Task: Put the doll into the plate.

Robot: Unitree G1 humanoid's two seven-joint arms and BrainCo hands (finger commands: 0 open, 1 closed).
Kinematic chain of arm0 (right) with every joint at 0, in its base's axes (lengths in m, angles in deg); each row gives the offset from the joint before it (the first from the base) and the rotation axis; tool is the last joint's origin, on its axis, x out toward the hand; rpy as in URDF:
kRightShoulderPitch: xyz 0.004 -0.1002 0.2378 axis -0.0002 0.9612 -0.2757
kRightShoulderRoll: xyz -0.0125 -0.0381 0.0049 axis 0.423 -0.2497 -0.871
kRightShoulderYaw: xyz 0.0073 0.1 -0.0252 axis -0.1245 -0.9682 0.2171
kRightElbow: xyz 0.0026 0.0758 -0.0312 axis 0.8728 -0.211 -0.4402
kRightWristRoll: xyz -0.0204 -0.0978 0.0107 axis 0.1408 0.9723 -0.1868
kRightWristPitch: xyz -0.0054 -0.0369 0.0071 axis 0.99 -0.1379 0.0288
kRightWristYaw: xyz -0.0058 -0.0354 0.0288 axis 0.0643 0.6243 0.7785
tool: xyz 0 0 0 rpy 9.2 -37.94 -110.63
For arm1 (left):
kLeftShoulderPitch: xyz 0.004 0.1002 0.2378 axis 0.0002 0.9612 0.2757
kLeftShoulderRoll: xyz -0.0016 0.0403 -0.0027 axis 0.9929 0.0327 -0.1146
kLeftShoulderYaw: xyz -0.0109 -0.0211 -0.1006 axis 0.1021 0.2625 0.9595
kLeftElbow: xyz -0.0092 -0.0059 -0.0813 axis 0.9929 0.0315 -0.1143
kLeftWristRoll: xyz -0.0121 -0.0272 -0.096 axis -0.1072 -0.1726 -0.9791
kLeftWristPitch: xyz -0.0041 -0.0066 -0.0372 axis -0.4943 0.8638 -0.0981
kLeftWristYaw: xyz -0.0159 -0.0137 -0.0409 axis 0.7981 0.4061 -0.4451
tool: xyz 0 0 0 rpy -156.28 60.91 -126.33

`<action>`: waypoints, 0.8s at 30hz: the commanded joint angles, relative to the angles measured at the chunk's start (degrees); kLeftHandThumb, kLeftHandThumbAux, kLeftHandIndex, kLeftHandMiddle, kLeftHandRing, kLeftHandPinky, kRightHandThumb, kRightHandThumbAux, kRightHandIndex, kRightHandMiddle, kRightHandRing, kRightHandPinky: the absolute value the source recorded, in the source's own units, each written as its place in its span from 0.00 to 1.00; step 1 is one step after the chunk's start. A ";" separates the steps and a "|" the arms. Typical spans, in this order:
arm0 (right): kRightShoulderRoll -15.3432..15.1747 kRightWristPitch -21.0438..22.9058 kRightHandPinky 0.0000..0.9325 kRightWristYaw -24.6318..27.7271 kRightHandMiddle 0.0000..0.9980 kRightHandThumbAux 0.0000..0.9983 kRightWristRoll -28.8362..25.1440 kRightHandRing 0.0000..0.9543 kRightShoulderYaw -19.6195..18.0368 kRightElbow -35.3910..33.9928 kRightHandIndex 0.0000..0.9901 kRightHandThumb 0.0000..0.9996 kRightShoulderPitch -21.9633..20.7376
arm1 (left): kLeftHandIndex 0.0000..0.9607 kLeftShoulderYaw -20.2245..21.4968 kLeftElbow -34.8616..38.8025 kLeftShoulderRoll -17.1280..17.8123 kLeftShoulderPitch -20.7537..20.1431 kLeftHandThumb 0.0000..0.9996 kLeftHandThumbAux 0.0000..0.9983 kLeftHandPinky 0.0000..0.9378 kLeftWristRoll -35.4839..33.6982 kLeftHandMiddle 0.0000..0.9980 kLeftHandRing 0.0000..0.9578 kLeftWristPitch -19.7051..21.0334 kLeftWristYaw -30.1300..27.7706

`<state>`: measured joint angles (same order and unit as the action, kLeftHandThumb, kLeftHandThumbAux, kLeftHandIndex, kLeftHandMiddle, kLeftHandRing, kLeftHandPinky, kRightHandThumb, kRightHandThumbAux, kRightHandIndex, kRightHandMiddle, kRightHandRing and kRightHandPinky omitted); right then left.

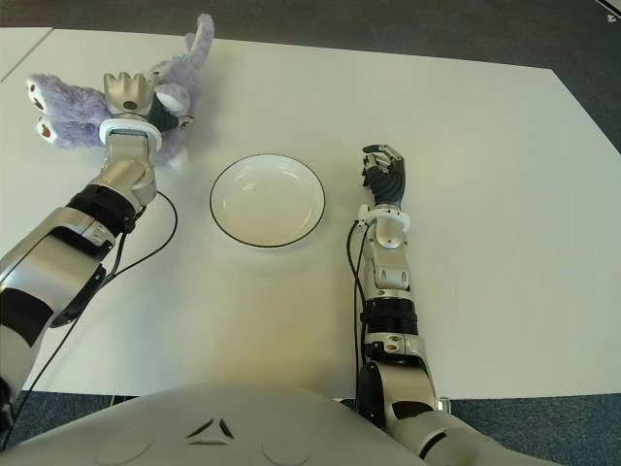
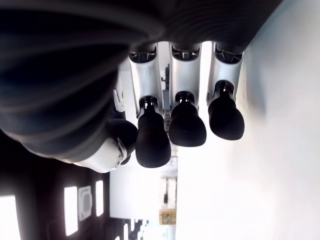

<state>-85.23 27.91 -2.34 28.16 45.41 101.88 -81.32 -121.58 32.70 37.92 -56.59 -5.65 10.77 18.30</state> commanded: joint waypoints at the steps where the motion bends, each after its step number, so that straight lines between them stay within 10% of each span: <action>1: 0.61 -0.23 0.79 -0.24 0.77 0.72 -0.02 0.82 -0.37 2.94 0.44 0.71 1.65 | 0.77 0.73 -3.53 -2.04 1.33 0.01 0.40 0.98 -2.82 0.79 0.88 -2.82 3.75; 13: 0.42 -0.53 0.83 0.12 0.78 0.72 -0.72 0.82 -1.02 3.83 0.44 0.71 0.72 | 0.85 2.56 -7.35 -3.06 0.38 0.24 0.63 0.96 -6.81 0.88 0.93 -7.88 12.37; 24: 0.90 -0.33 0.83 -0.08 0.79 0.72 -1.04 0.83 -1.31 3.26 0.45 0.72 0.65 | 0.53 2.53 -9.32 -3.45 -0.12 0.63 0.69 0.97 -8.24 0.88 0.92 -9.41 15.72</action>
<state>-85.18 26.27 -2.35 27.55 44.32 103.64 -82.43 -118.93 25.05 35.67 -58.04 -12.68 2.14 33.75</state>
